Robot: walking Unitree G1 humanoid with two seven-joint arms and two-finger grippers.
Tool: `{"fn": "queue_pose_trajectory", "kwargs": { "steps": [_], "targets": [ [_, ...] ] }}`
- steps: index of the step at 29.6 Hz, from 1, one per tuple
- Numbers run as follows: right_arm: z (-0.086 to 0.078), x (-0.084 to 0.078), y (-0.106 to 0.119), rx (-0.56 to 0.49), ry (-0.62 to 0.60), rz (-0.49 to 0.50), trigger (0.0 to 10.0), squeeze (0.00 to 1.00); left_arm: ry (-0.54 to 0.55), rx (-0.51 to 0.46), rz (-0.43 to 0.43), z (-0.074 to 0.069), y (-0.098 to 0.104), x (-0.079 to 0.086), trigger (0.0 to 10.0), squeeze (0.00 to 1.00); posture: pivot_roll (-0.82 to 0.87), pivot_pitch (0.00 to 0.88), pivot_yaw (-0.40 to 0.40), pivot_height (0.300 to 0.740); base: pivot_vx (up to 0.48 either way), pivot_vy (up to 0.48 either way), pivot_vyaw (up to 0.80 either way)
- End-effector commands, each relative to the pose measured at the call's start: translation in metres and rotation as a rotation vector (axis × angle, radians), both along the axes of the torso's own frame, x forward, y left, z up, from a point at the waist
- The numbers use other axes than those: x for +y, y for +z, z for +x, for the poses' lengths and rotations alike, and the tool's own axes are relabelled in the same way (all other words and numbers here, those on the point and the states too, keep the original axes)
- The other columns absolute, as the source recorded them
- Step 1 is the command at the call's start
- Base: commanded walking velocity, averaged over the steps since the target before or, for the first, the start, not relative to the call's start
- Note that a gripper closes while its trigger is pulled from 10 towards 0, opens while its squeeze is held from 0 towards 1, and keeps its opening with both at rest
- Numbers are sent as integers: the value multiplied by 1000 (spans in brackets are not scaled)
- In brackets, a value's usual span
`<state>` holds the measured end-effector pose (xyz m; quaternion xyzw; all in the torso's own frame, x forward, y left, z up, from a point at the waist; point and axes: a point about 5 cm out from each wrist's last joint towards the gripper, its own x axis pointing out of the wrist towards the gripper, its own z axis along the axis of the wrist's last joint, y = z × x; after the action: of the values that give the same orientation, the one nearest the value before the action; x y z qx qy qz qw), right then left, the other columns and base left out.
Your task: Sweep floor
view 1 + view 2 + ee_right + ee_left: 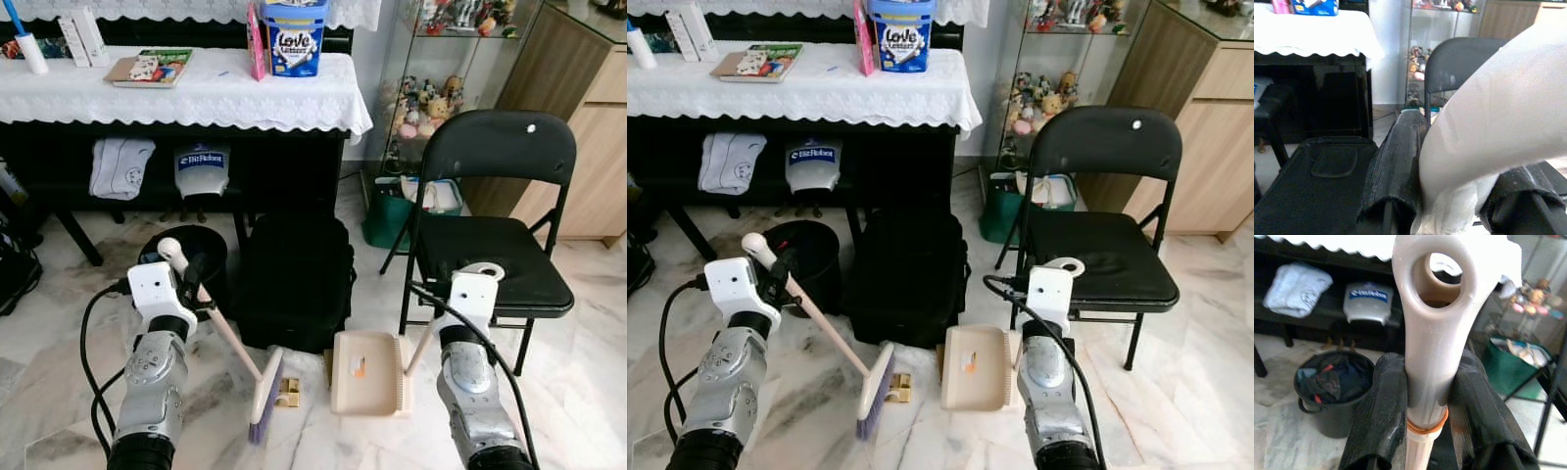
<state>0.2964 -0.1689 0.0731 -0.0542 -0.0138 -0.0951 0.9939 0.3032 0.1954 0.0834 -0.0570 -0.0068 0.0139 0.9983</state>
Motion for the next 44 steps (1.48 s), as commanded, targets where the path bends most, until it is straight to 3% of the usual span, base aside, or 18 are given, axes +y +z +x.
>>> {"fn": "queue_pose_trajectory", "kwargs": {
  "steps": [1,10,21,25,29,38,44],
  "targets": [
    [2,1,11,-43,6,0,10000,0,-33,-6,-10,6,3,-7,10000,0,-11,28,-14,740,0,0,0],
    [2,0,12,-43,1,-5,10000,0,-85,-13,69,23,6,-24,10000,0,-22,34,-10,740,0,0,0],
    [-1,-1,10,-31,-6,-12,10000,0,-115,-38,63,36,12,-41,10000,0,-34,41,-5,740,0,0,0],
    [-1,-1,10,-27,-6,-10,10000,0,-134,2,144,38,6,-43,10000,0,-33,40,-2,740,0,0,0],
    [0,0,10,-27,-8,-6,10000,0,-208,101,245,37,-8,-49,10000,0,-31,40,4,740,0,0,0],
    [0,2,8,-15,-8,-2,10000,0,-246,148,294,35,-15,-49,10000,0,-25,41,9,740,0,0,0],
    [1,2,7,-8,-7,3,10000,0,-375,222,317,28,-27,-48,10000,0,-17,40,14,740,0,0,0]
  ]
}}
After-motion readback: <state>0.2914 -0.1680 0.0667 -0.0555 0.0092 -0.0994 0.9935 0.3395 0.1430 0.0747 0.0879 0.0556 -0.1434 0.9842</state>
